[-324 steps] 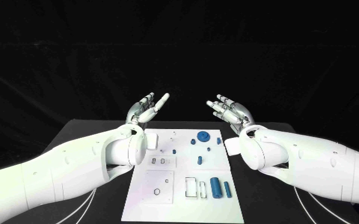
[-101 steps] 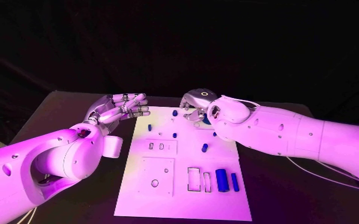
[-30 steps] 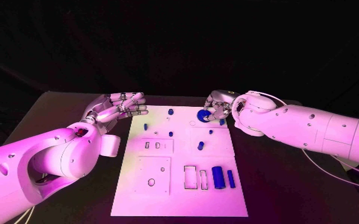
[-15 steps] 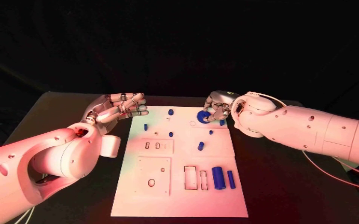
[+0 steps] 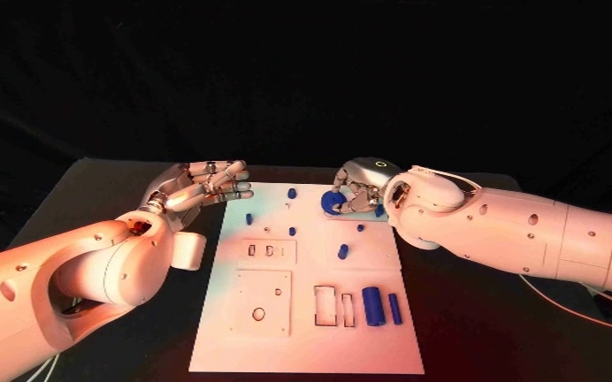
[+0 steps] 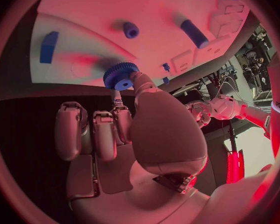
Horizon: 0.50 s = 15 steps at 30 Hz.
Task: Assemble the parts on the task board
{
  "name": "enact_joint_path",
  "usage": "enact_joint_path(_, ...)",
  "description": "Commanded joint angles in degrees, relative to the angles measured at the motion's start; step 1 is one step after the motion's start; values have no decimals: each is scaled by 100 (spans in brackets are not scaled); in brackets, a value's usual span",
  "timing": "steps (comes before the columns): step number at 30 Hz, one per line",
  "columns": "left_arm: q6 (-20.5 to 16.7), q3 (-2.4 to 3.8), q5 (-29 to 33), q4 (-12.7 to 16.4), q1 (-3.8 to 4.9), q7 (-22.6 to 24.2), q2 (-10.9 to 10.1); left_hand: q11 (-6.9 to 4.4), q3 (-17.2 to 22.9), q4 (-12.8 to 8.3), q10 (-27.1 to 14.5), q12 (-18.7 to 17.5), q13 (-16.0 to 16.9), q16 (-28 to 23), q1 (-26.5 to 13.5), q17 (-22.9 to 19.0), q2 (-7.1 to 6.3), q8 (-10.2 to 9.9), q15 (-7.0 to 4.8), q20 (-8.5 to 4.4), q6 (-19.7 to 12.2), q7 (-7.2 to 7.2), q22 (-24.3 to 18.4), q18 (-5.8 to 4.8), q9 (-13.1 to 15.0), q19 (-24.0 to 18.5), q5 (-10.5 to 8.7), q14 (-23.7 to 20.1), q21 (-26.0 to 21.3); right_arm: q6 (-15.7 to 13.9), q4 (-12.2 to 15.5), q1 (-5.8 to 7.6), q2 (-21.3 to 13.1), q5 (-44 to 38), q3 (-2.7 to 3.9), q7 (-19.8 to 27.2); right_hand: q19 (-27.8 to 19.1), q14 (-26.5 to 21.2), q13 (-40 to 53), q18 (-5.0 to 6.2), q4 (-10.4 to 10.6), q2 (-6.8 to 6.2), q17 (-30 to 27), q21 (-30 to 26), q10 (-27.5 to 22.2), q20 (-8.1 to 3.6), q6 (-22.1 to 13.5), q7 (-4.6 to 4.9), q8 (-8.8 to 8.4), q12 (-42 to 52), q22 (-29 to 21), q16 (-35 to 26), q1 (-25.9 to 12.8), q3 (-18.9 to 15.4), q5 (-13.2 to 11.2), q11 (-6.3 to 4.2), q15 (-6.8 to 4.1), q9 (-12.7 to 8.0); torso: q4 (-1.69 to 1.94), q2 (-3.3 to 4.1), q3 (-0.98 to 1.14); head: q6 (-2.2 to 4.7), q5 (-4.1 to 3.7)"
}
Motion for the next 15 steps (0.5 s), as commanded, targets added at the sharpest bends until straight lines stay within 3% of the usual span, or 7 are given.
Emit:
enact_joint_path(1, 105, 5, -26, -1, 6, 21, 12, 26, -1, -51, -37, -39, -9, -34, 72, 7, 19, -39, 44, -3, -10, 29, 1, 26, -9, 44, -39, 3, 32, -484, 177, 33, 86, -566, 7, -287, 58, 483, 309, -82, 69, -47, 1006, 46, 57, -6, 96, -60, -15, 43, 290, 29, -109, 31, 91, 6, -44, 29, 8, -5, -4, 18, 40)
enact_joint_path(5, 116, 5, -26, 1, 6, 20, 17, 26, -1, -51, -37, -39, -9, -34, 72, 7, 19, -39, 44, -3, -10, 29, 1, 26, -9, 44, -39, 3, 32, -528, 255, 53, 328, -708, 8, -367, 83, 488, 328, -91, 99, -65, 1031, 74, 73, -10, 107, -64, -22, 55, 328, 37, -138, 38, 120, 3, -47, 33, 12, 2, -11, 21, 47)
enact_joint_path(12, 128, 5, -26, 2, 6, 18, 39, 27, 1, -54, -38, -42, -9, -37, 76, 8, 24, -42, 45, -3, -11, 30, 1, 25, -9, 44, -39, 4, 33, -455, 108, 18, 766, -893, 5, -436, 74, 488, 322, -87, 118, -63, 1031, 61, 70, -12, 107, -64, -29, 50, 314, 38, -153, 48, 117, 2, -49, 34, 33, 2, -9, 12, 47)
enact_joint_path(15, 126, 5, -26, 4, 6, 16, 38, 27, 1, -54, -38, -42, -9, -37, 76, 8, 24, -42, 45, -3, -11, 30, 1, 25, -9, 44, -39, 4, 33, -412, -78, -3, 961, -940, 1, -477, 76, 489, 316, -88, 121, -62, 1033, 63, 66, -13, 106, -65, -32, 45, 318, 38, -152, 52, 112, 2, -50, 34, 10, 5, -12, 13, 73)
